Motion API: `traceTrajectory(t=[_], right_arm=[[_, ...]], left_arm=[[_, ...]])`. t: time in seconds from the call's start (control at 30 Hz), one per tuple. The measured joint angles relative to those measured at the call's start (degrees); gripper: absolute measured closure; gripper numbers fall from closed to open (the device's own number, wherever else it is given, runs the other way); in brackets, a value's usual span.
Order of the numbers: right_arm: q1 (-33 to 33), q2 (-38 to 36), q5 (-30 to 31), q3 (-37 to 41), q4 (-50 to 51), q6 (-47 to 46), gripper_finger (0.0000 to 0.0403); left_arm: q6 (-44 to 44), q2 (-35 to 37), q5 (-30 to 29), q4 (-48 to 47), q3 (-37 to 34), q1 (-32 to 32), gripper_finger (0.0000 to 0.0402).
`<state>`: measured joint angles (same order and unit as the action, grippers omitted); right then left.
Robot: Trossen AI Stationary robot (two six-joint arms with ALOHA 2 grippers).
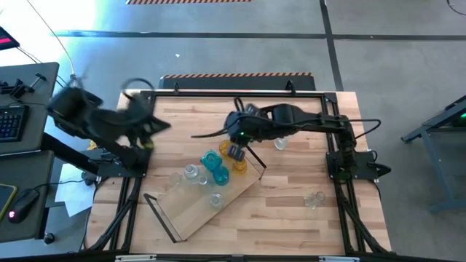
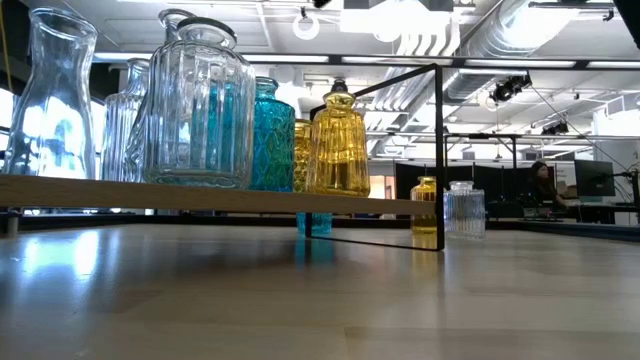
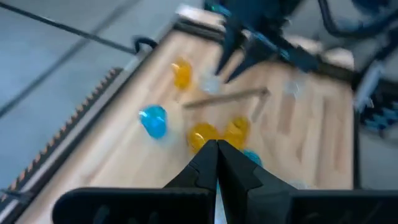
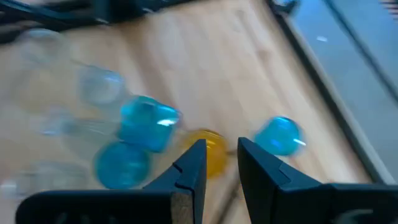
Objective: Sort vases onto shelf
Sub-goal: Adjust the transparent vase on the shelf and align with the other transparent vase
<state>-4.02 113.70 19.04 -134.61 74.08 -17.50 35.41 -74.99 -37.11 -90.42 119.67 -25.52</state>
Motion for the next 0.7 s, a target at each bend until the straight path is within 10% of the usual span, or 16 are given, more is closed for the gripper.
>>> traceTrajectory(t=[0.27, 0.7], right_arm=[[8.7, -1.2, 1.2, 0.1, 6.5, 0.4, 0.0329], [24.1, -1.3, -17.7, 0.1, 5.5, -0.6, 0.0329]], left_arm=[[2.0, 13.4, -8.1, 0.5, -7.2, 0.0, 0.0401], [8.3, 33.7, -3.0, 0.7, -39.7, 0.0, 0.0401]])
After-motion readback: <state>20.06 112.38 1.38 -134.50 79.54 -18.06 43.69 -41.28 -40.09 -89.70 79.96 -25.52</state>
